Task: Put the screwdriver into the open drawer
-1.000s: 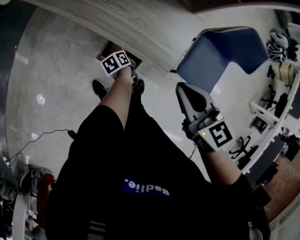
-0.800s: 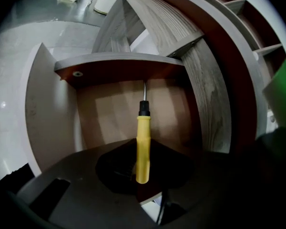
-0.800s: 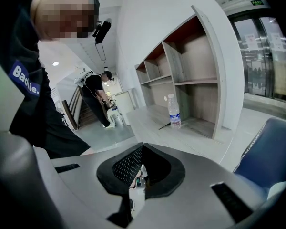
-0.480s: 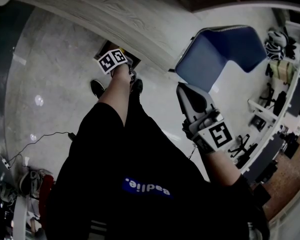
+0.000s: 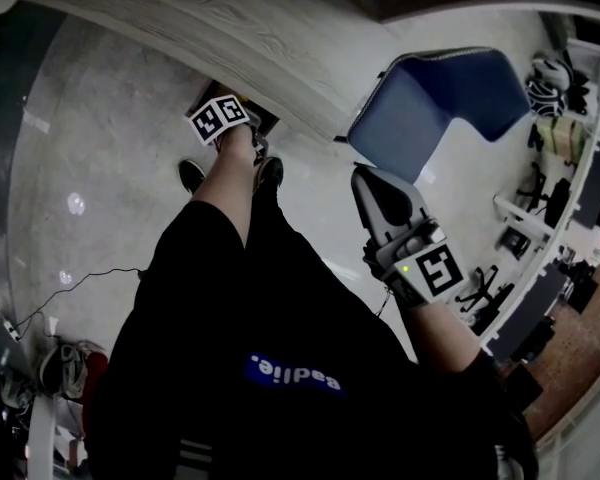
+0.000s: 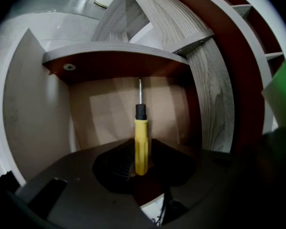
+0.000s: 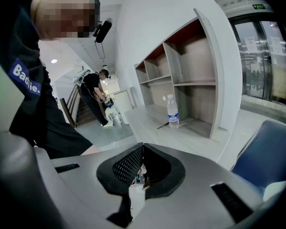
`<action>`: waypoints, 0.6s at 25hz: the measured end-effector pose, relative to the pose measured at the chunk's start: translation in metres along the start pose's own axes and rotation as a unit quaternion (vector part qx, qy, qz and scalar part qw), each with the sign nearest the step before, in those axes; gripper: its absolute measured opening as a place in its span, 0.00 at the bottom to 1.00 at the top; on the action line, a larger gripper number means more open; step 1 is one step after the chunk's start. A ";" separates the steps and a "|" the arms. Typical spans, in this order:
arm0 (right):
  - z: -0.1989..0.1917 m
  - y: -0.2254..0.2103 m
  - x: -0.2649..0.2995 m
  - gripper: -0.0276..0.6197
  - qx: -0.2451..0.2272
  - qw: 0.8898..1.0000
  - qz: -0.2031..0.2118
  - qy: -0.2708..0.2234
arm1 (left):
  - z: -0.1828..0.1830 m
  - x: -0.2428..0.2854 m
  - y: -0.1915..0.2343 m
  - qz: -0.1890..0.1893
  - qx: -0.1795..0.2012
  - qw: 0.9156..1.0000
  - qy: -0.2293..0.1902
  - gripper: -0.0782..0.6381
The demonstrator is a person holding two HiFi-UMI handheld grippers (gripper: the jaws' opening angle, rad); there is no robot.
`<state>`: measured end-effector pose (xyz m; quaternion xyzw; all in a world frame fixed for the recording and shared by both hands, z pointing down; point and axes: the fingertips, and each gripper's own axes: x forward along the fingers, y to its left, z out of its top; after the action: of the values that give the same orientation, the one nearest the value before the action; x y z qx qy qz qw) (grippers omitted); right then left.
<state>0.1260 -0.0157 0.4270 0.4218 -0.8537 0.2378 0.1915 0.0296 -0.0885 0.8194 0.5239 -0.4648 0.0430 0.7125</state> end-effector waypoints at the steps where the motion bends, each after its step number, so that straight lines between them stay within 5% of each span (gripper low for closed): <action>1: 0.000 0.000 0.000 0.09 0.000 1.000 -0.001 0.000 | 0.001 0.000 0.000 0.000 0.004 1.000 -0.002 0.27; 15: 0.003 0.001 -0.001 0.09 0.003 1.000 0.009 -0.017 | 0.014 -0.014 -0.005 0.006 0.031 0.999 -0.024 0.29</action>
<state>0.1249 -0.0161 0.4243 0.4186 -0.8599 0.2349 0.1735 0.0160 -0.0959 0.8066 0.5442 -0.4828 0.0490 0.6844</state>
